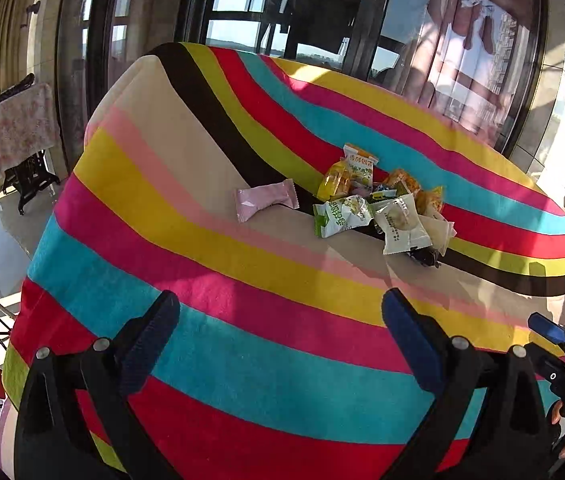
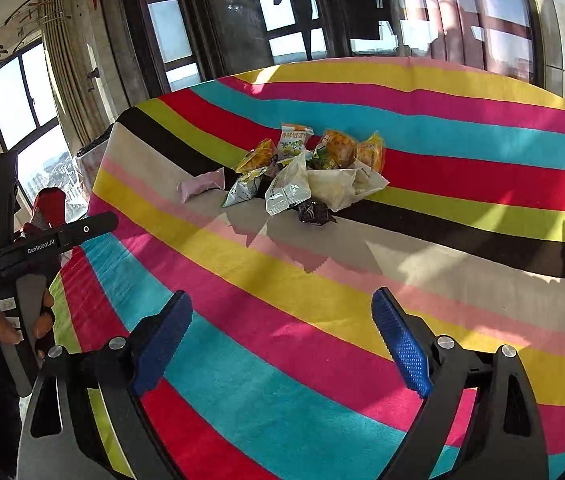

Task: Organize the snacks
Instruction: 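Move both tools back from the box to the snack pile, then pull a clear cookie packet from the pile and grasp it with the right tool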

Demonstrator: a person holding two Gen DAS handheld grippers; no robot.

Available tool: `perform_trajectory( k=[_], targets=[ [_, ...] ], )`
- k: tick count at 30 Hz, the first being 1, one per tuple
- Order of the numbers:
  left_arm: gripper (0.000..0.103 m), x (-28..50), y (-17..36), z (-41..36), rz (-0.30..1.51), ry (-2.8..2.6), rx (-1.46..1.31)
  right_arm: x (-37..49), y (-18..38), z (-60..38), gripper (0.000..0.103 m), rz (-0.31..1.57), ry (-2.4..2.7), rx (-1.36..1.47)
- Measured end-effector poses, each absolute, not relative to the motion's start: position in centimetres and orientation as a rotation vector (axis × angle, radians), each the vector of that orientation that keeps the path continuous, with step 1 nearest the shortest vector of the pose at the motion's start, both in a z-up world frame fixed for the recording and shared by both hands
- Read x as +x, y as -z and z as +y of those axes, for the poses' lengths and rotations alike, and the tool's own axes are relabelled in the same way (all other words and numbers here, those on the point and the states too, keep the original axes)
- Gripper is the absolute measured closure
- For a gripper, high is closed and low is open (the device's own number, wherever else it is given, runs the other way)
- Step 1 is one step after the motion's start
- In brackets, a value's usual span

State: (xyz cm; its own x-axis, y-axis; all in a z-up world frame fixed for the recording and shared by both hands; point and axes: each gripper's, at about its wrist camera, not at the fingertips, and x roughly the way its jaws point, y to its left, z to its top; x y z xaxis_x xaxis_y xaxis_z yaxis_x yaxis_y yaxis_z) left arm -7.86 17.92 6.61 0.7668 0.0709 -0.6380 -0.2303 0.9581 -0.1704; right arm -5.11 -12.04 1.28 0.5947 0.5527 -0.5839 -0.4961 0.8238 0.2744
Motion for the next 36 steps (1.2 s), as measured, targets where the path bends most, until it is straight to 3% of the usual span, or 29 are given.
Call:
perform_trajectory(
  k=[6,12,22,27,31,36],
  targets=[
    [0.002,0.8,-2.7,16.1,0.831,-0.206,-0.307,-0.5,-0.4,-12.8,0.02,0.726,-0.565,0.126],
    [0.002,0.1,-1.5,17.7,0.809,-0.212,-0.419,3.7,-1.7,-8.8,0.023,0.7,-0.571,0.048],
    [0.002,0.1,-1.6,18.3,0.777,-0.201,-0.464,8.4,0.9,2.8,0.026,0.696,-0.421,-0.406],
    [0.002,-0.1,-1.5,18.4,0.771,-0.198,-0.472,8.8,1.2,4.2,0.027,0.696,-0.411,-0.497],
    [0.002,-0.5,-1.5,18.7,0.756,-0.186,-0.499,7.9,-0.8,2.0,0.018,0.658,-0.52,-0.494],
    [0.002,-0.4,-1.6,18.6,0.76,-0.189,-0.495,6.8,-3.2,-0.9,0.016,0.509,-0.77,-0.75]
  ],
)
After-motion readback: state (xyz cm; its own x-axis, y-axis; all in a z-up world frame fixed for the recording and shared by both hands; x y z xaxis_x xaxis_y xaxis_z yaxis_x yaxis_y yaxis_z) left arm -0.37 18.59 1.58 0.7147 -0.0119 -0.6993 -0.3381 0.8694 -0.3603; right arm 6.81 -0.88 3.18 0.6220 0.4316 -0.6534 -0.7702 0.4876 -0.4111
